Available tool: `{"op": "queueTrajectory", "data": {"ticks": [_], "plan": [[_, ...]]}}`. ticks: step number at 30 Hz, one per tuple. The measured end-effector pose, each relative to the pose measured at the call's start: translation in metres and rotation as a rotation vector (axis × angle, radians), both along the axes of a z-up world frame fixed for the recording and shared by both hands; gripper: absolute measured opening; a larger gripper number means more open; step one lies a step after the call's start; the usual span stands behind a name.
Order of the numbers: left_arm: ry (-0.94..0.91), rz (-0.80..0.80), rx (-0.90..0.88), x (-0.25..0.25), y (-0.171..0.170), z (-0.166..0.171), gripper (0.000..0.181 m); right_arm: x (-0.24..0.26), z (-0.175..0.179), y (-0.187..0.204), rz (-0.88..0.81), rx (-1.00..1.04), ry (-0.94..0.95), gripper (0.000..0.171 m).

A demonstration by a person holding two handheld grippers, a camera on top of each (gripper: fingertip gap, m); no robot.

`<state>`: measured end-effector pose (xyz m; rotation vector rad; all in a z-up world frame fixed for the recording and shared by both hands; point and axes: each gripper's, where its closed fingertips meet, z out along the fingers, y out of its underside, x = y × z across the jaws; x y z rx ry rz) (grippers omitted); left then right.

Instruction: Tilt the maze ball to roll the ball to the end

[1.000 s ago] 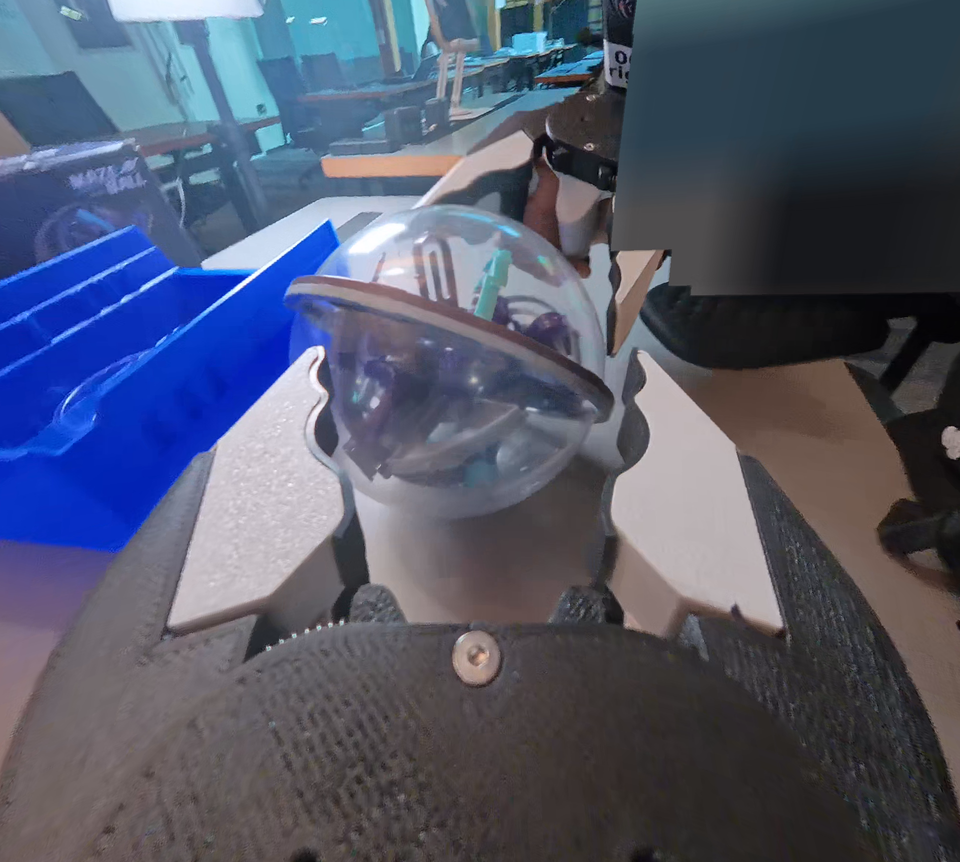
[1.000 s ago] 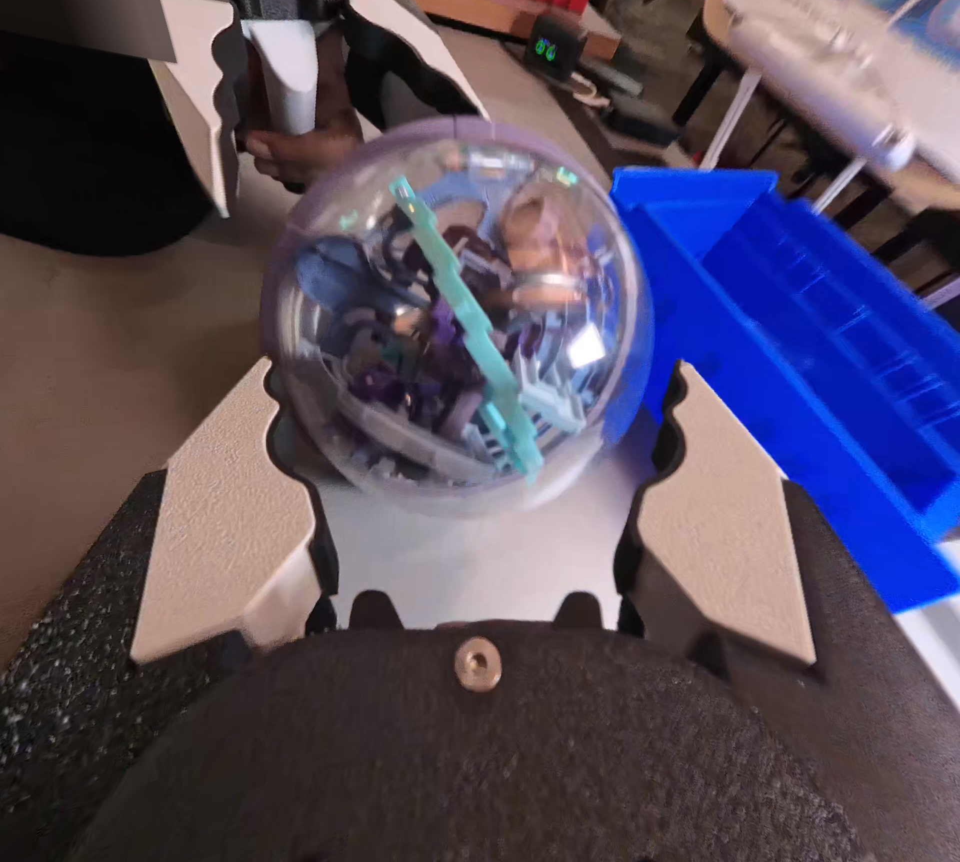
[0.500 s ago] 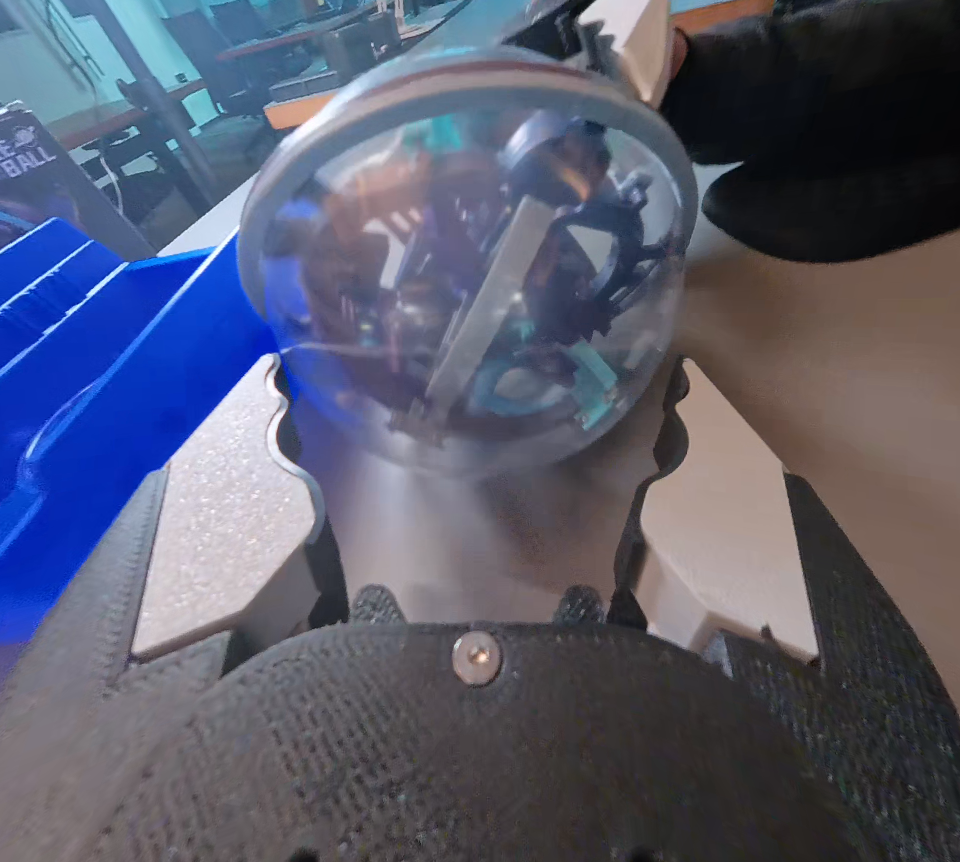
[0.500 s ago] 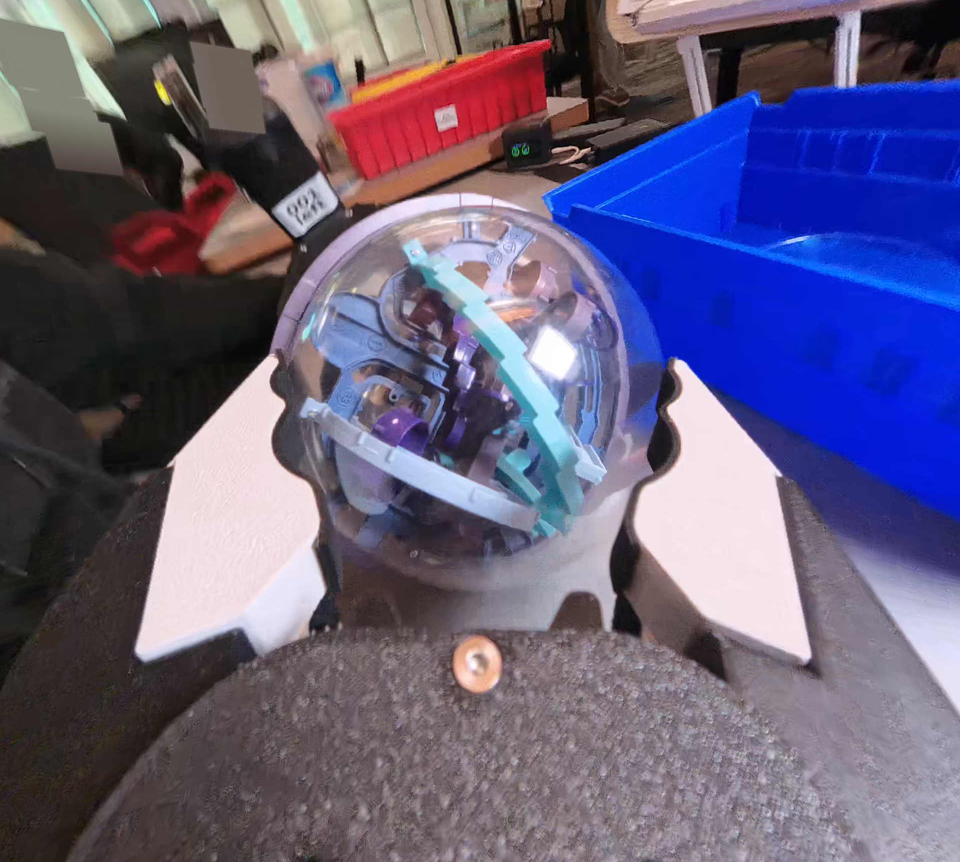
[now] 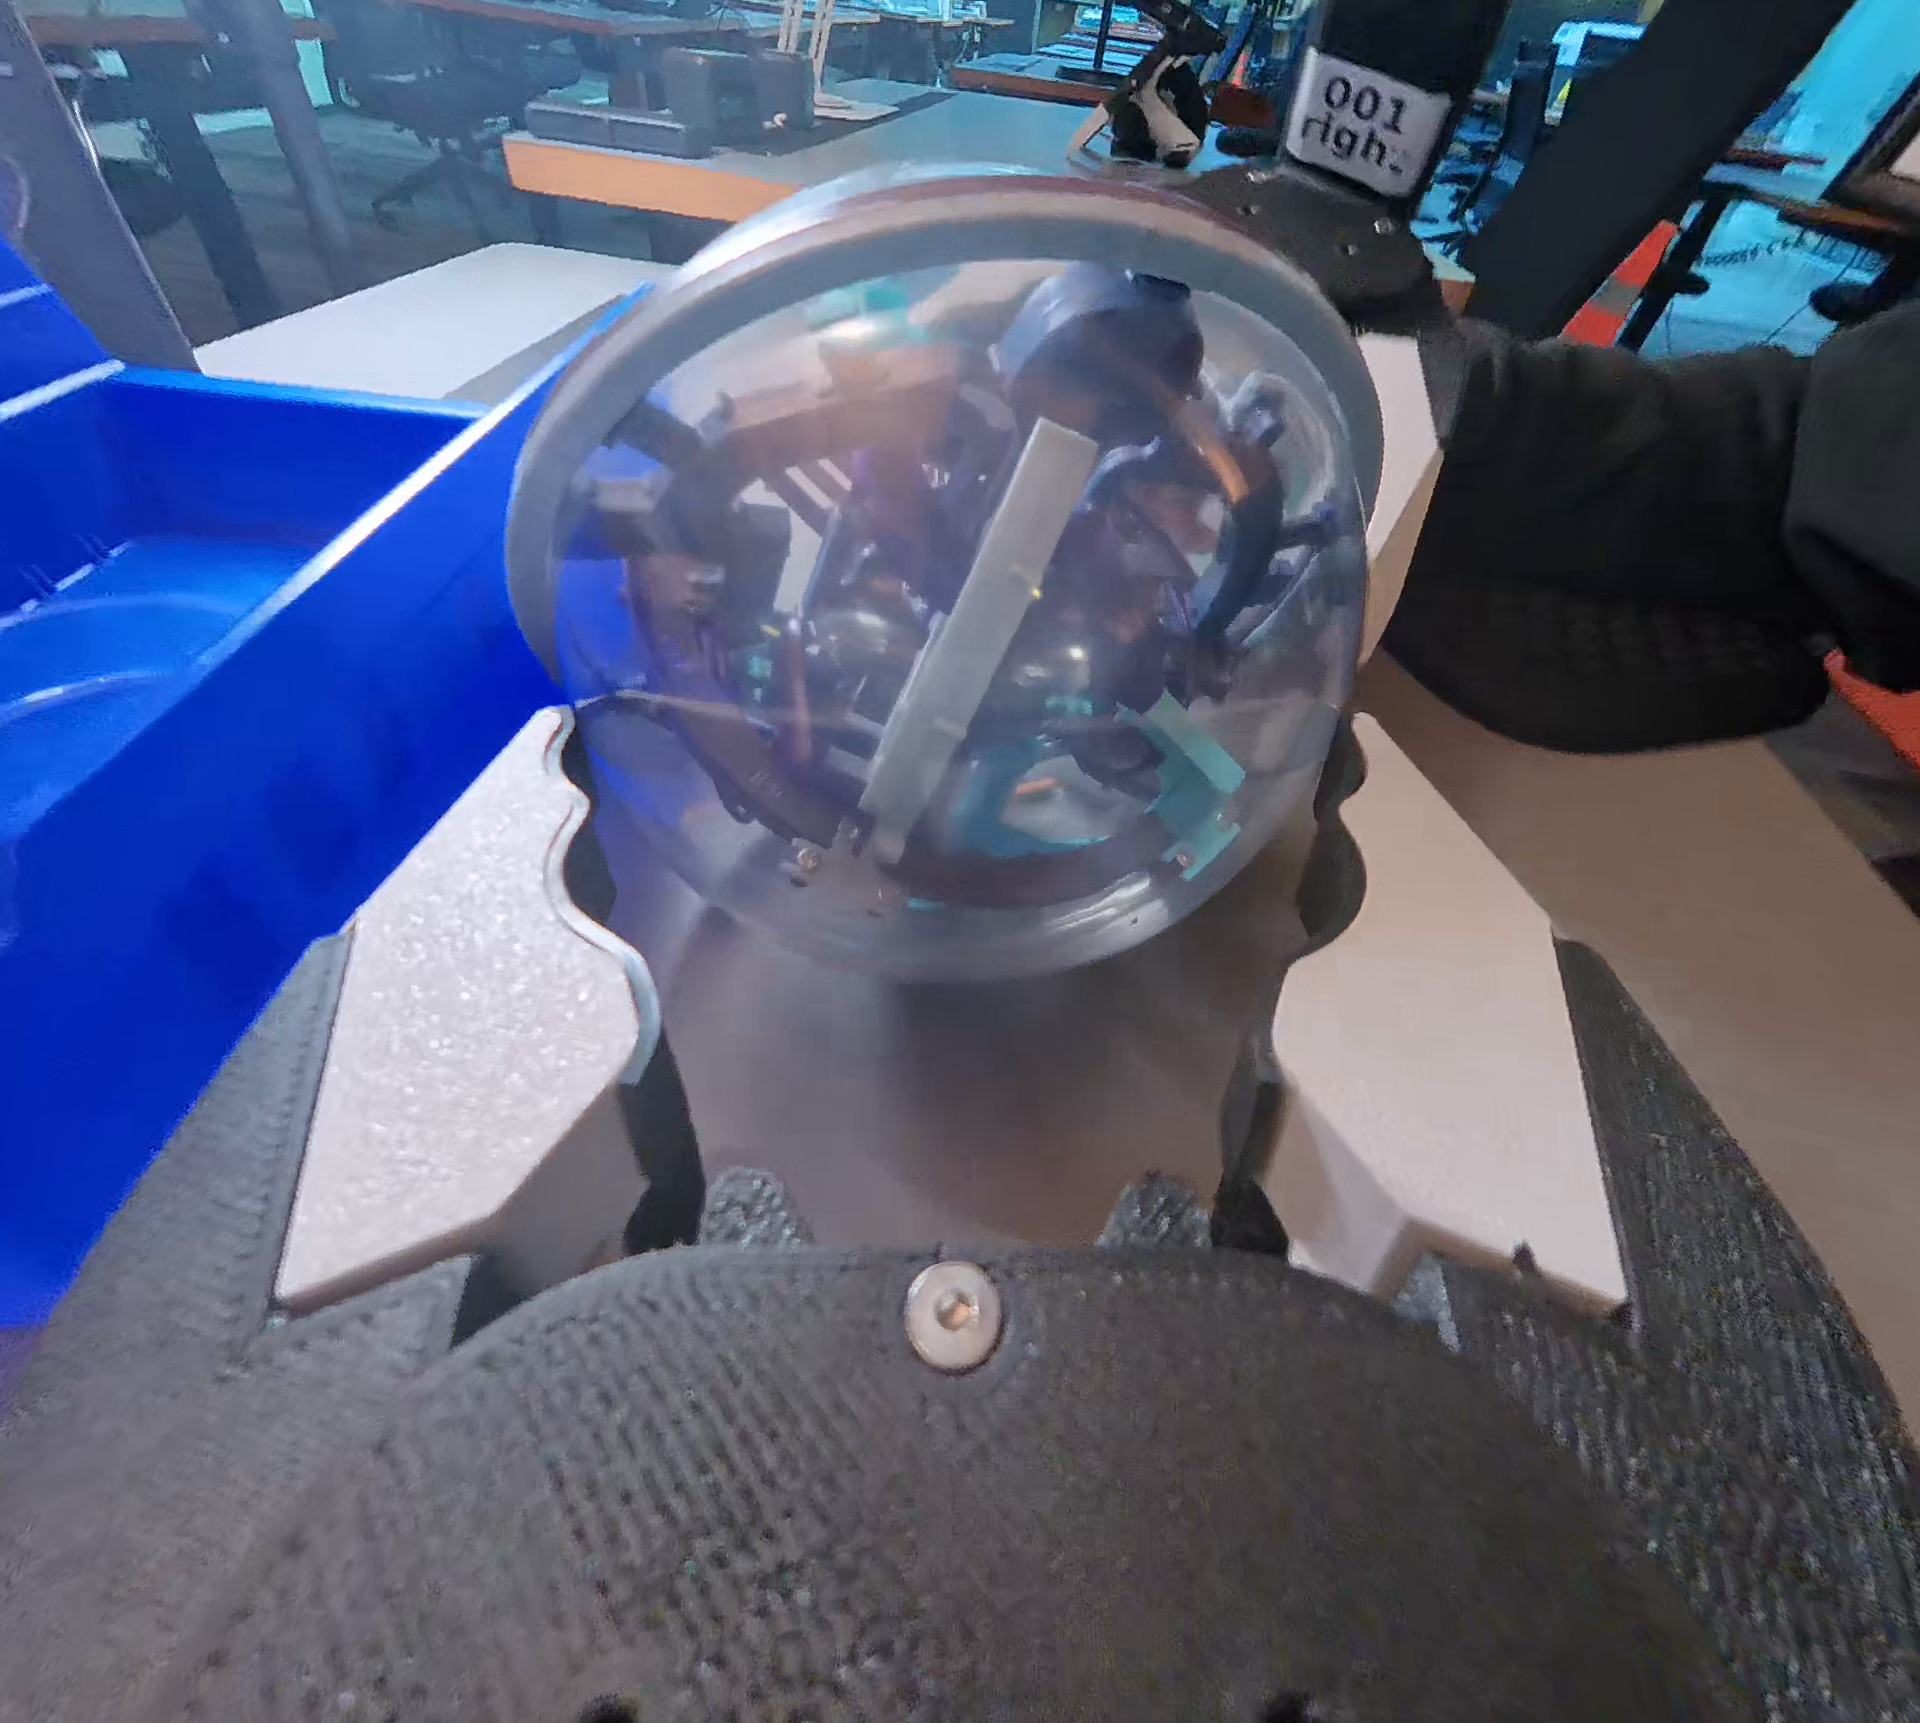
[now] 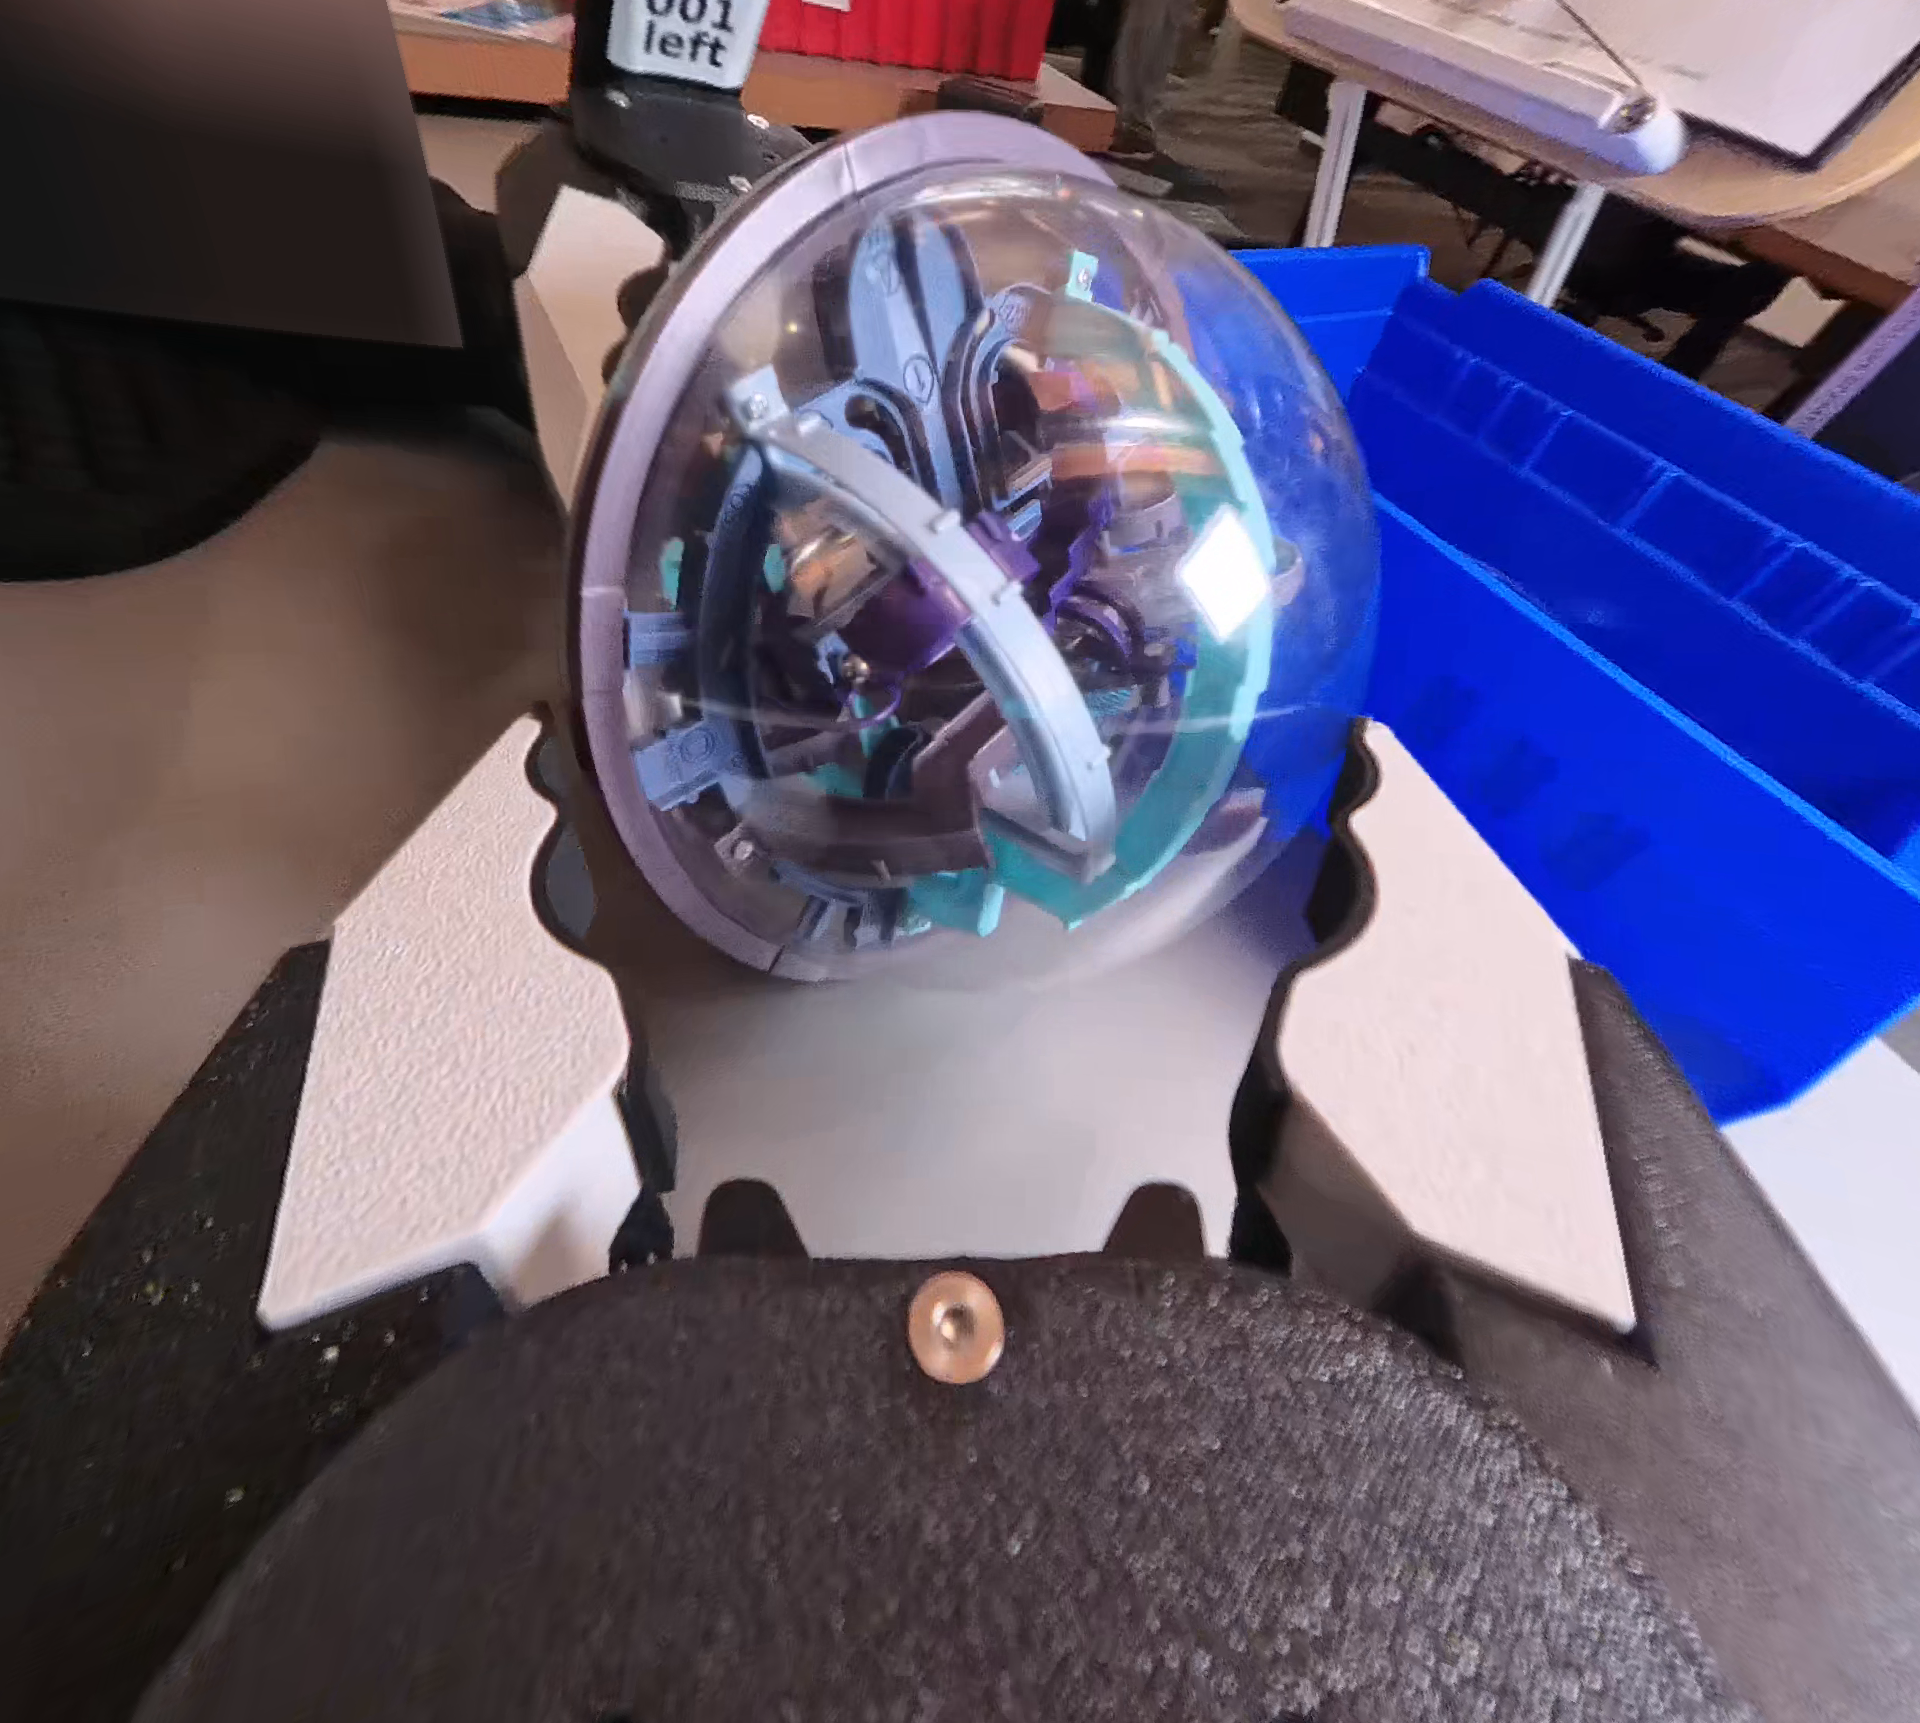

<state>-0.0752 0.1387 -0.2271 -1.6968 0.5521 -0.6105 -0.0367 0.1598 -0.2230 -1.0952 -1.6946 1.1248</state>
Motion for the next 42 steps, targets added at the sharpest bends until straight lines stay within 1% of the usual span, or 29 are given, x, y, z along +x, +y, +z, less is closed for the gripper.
{"op": "queueTrajectory", "data": {"ticks": [1, 3, 7, 10, 17, 19, 23, 28, 32, 36, 39, 42], "plan": [[-0.014, 0.003, -0.018, -0.001, 0.000, 0.000, 0.135, -0.003, 0.000, 0.001, -0.015, -0.001, 0.004, 0.140], [-0.023, 0.020, -0.041, -0.002, -0.001, 0.001, 0.135, -0.009, 0.004, 0.000, -0.037, -0.067, 0.026, 0.141], [-0.062, 0.060, -0.023, -0.006, -0.001, 0.013, 0.135, -0.014, 0.002, 0.000, -0.060, -0.171, 0.033, 0.140], [-0.073, 0.073, -0.023, -0.007, -0.001, 0.016, 0.135, -0.015, 0.001, -0.001, -0.065, -0.223, 0.042, 0.140], [0.003, 0.094, 0.081, -0.004, -0.007, 0.025, 0.135, -0.015, 0.001, -0.007, -0.047, -0.184, 0.070, 0.141], [-0.021, 0.092, 0.053, -0.004, -0.008, 0.022, 0.135, -0.015, 0.005, -0.007, -0.049, -0.175, 0.070, 0.141], [-0.133, 0.070, -0.026, -0.003, -0.010, 0.019, 0.135, -0.013, 0.015, -0.009, -0.065, -0.187, 0.049, 0.142], [-0.201, 0.054, -0.075, -0.001, -0.010, 0.018, 0.135, -0.012, 0.020, -0.009, -0.089, -0.221, 0.015, 0.142], [-0.189, 0.084, -0.092, -0.001, -0.011, 0.019, 0.135, -0.013, 0.013, -0.011, -0.085, -0.288, -0.024, 0.142], [-0.090, 0.118, -0.036, -0.001, -0.016, 0.021, 0.135, -0.013, 0.002, -0.017, -0.054, -0.307, -0.045, 0.142], [-0.122, 0.121, -0.059, -0.003, -0.018, 0.021, 0.135, -0.014, 0.003, -0.019, -0.050, -0.341, -0.039, 0.142], [-0.148, 0.099, -0.076, -0.003, -0.019, 0.017, 0.134, -0.013, 0.007, -0.018, -0.060, -0.313, -0.025, 0.141]]}}
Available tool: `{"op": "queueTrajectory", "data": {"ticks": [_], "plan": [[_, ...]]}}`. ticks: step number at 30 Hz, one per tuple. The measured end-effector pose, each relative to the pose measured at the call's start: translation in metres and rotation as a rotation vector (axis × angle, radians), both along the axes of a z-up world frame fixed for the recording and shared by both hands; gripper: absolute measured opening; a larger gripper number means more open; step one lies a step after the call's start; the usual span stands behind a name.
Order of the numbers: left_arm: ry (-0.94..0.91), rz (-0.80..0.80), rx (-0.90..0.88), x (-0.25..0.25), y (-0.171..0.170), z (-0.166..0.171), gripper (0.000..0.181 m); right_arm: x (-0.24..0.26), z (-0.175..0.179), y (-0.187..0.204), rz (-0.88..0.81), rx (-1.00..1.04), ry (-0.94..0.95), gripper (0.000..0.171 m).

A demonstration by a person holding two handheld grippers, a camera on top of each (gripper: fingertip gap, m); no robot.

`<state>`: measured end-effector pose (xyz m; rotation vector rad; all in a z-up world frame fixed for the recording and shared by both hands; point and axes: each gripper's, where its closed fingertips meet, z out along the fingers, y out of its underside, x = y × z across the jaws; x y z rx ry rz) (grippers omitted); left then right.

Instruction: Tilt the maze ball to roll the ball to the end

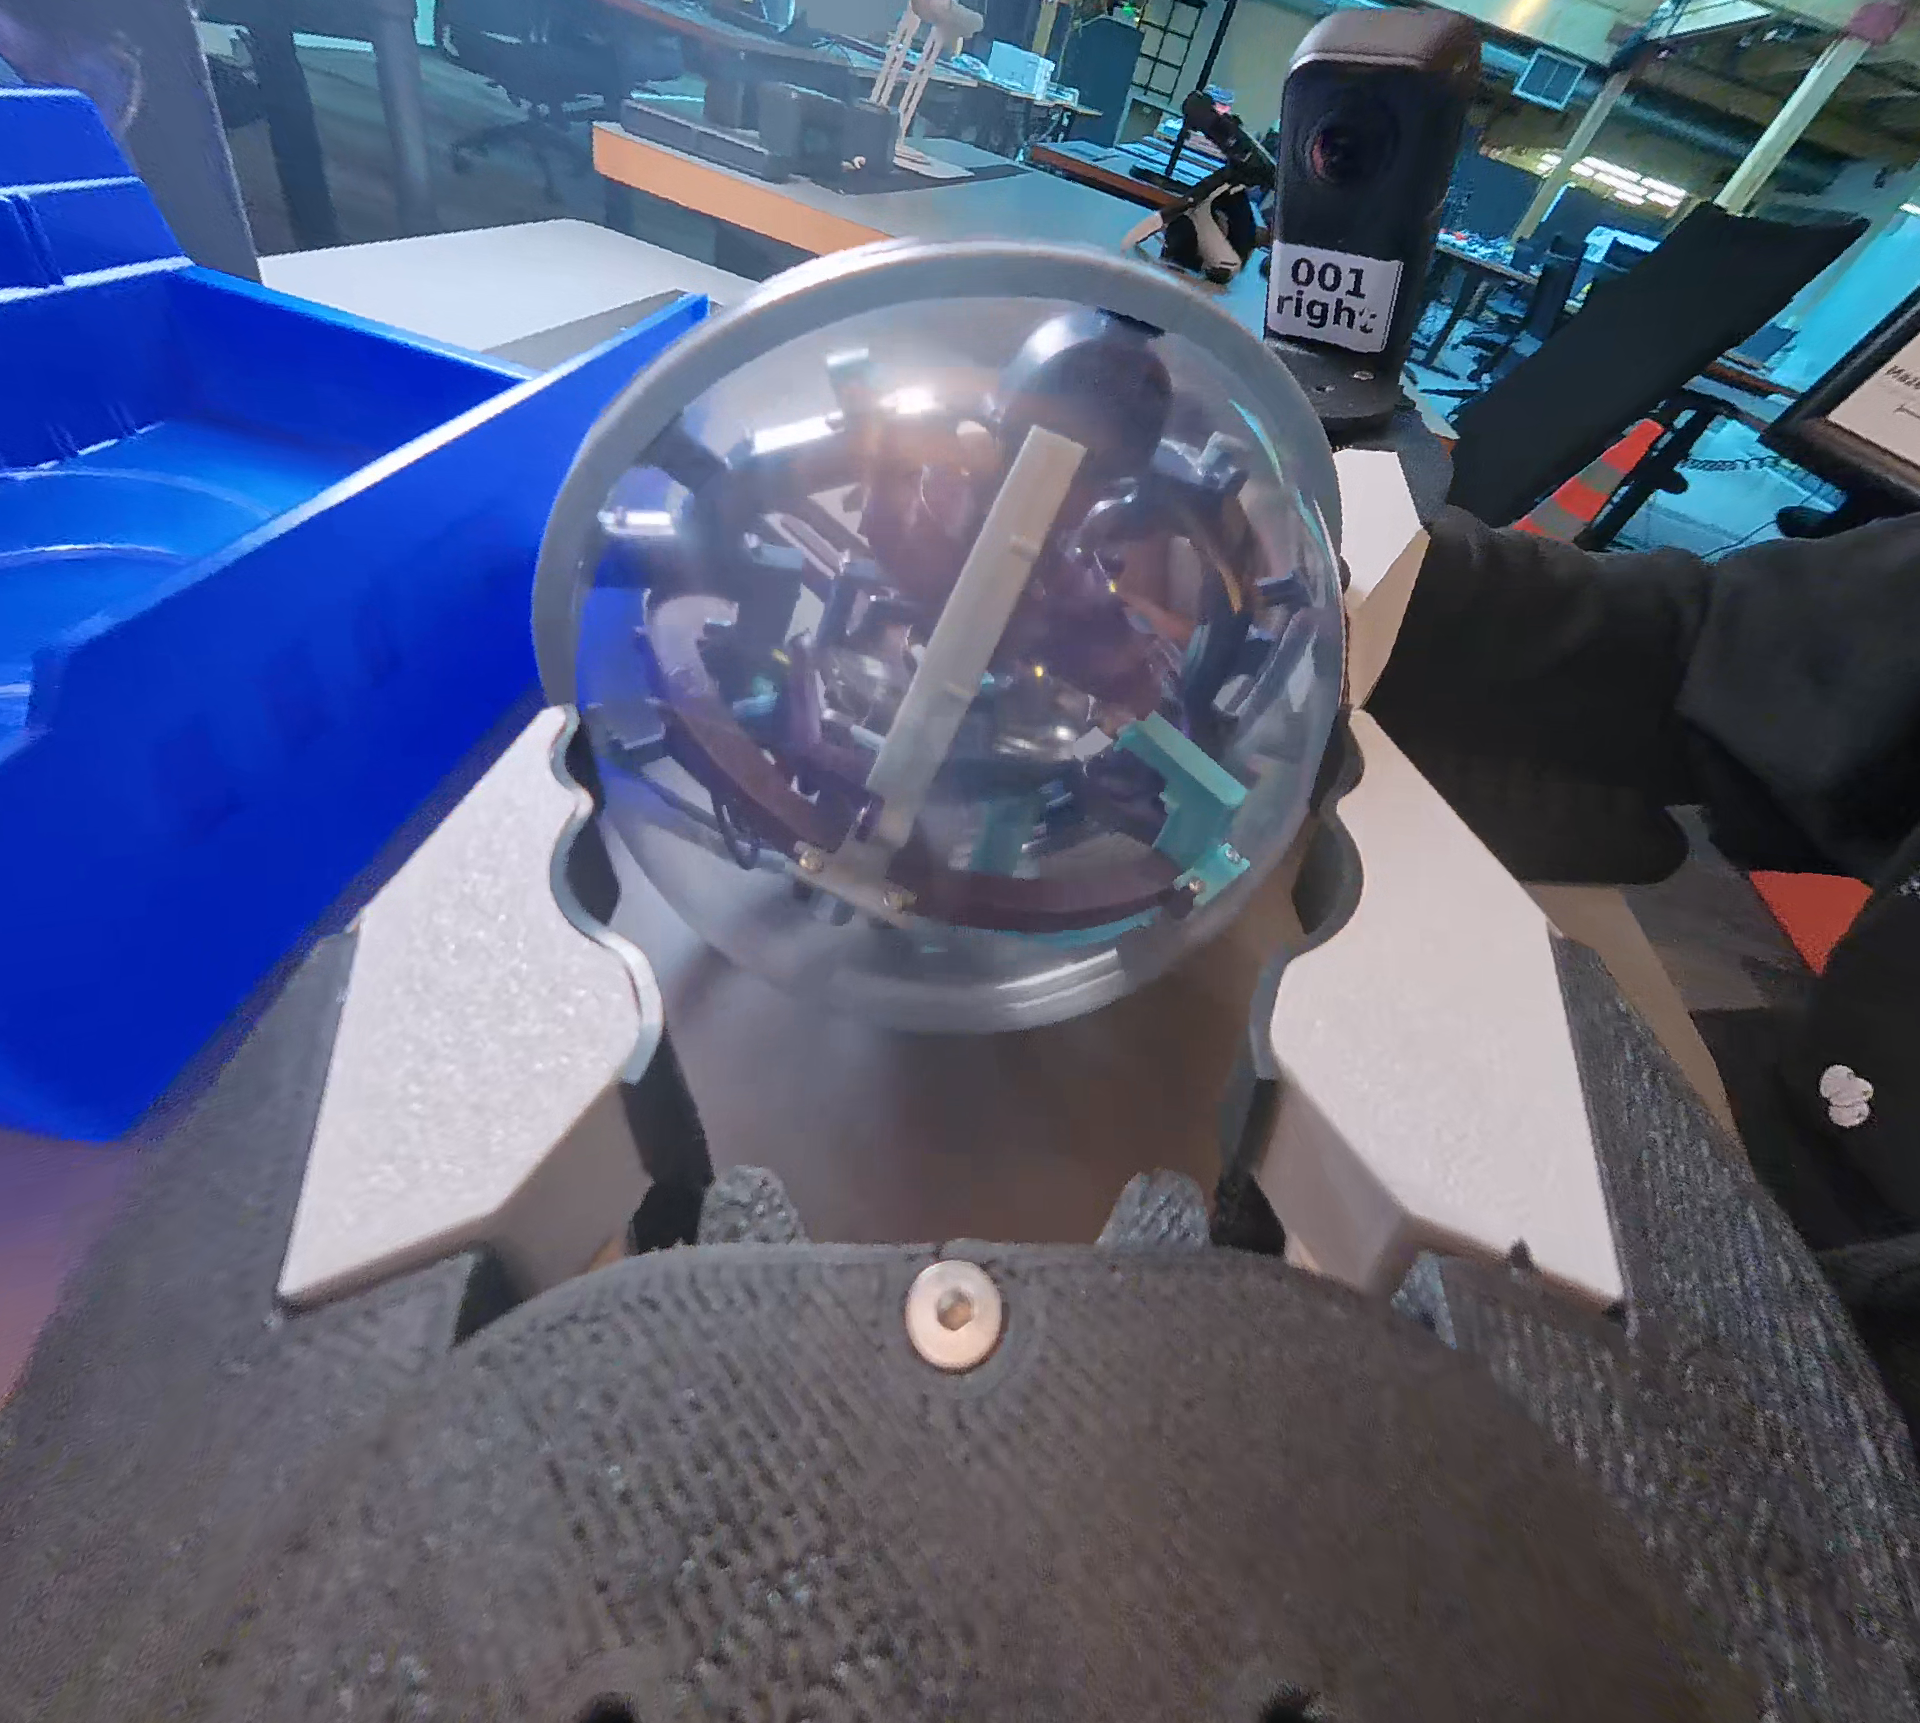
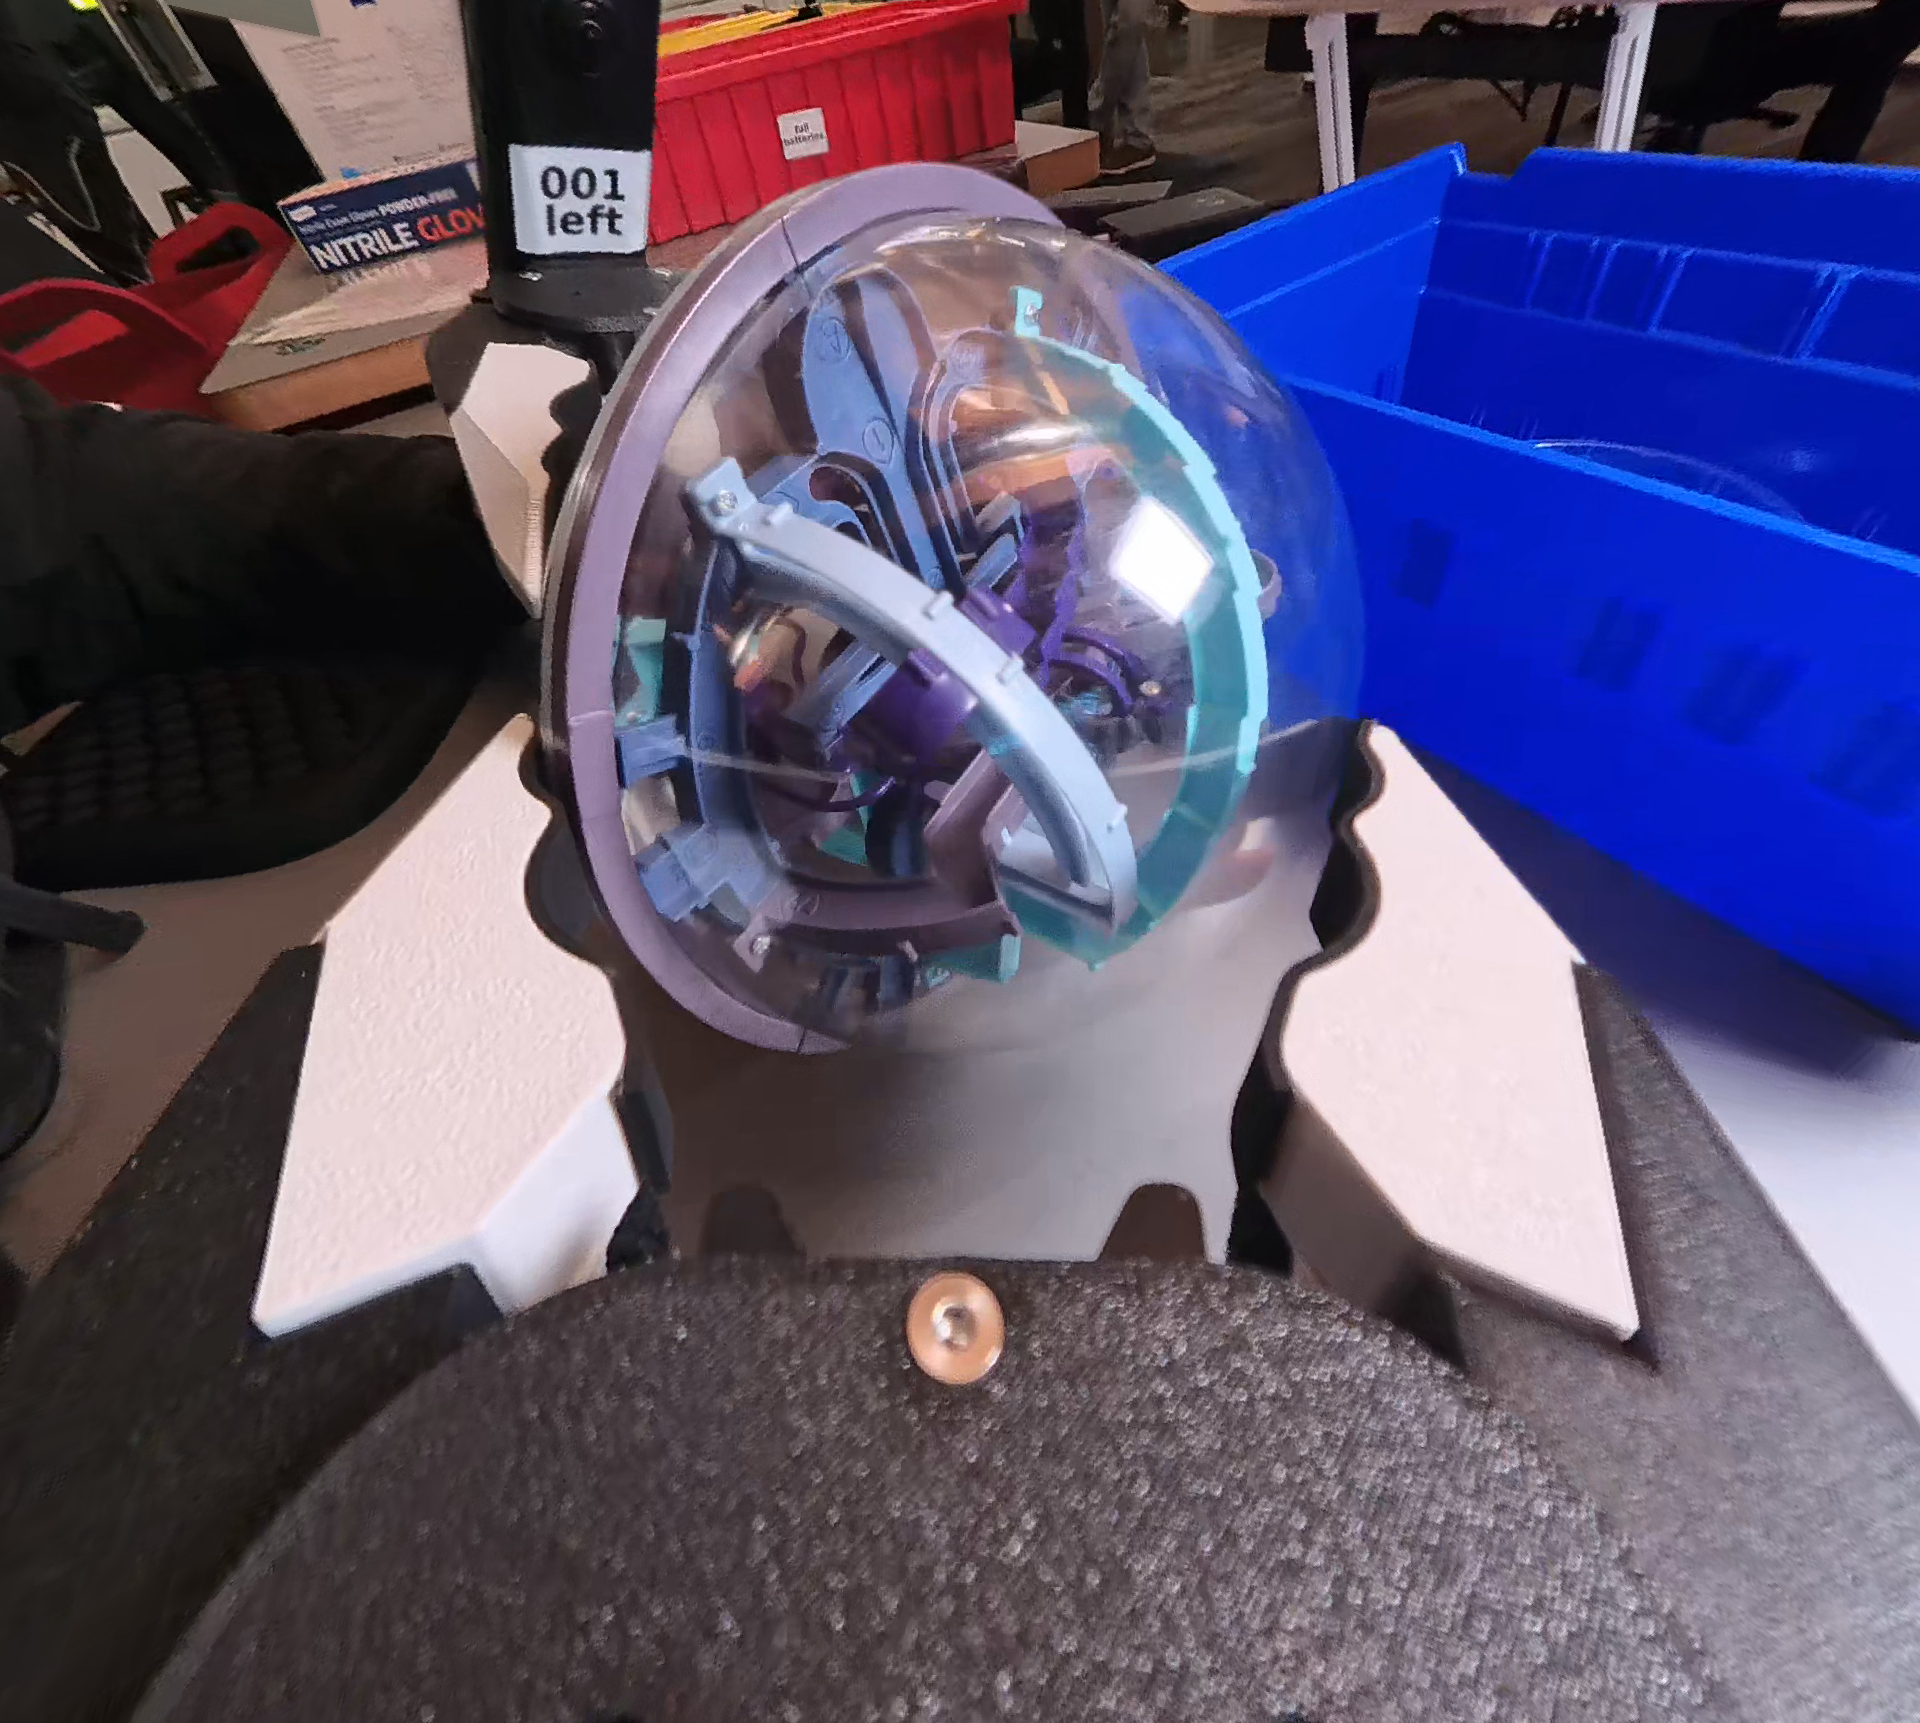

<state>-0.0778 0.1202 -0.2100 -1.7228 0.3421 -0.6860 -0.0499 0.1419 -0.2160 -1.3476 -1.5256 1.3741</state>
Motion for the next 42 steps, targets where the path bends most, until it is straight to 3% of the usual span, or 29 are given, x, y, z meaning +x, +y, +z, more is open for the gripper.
{"op": "queueTrajectory", "data": {"ticks": [12, 16, 19, 22, 26, 29, 37, 42], "plan": [[-0.021, -0.108, -0.128, 0.005, -0.007, -0.023, 0.128, 0.008, 0.008, 0.001, 0.011, 0.124, 0.037, 0.139], [-0.100, -0.092, -0.196, 0.001, -0.005, -0.030, 0.125, 0.023, -0.014, 0.011, 0.050, 0.284, -0.045, 0.142], [-0.149, -0.124, -0.280, 0.006, -0.007, -0.038, 0.107, 0.020, -0.030, 0.022, 0.011, 0.312, -0.094, 0.141], [-0.156, -0.155, -0.335, 0.008, -0.010, -0.046, 0.098, 0.015, -0.022, 0.022, 0.002, 0.279, -0.055, 0.139], [0.013, -0.026, -0.092, -0.019, -0.003, -0.020, 0.122, 0.014, -0.011, 0.019, 0.002, 0.267, -0.015, 0.136], [0.167, -0.009, 0.059, -0.007, -0.002, -0.008, 0.136, 0.009, -0.005, 0.013, 0.006, 0.283, 0.000, 0.136], [0.266, 0.000, 0.071, -0.001, 0.001, -0.031, 0.139, 0.005, 0.007, 0.001, 0.031, 0.248, 0.055, 0.129], [0.486, 0.043, 0.089, -0.007, 0.003, -0.047, 0.132, 0.013, -0.019, 0.008, 0.041, 0.232, -0.054, 0.134]]}}
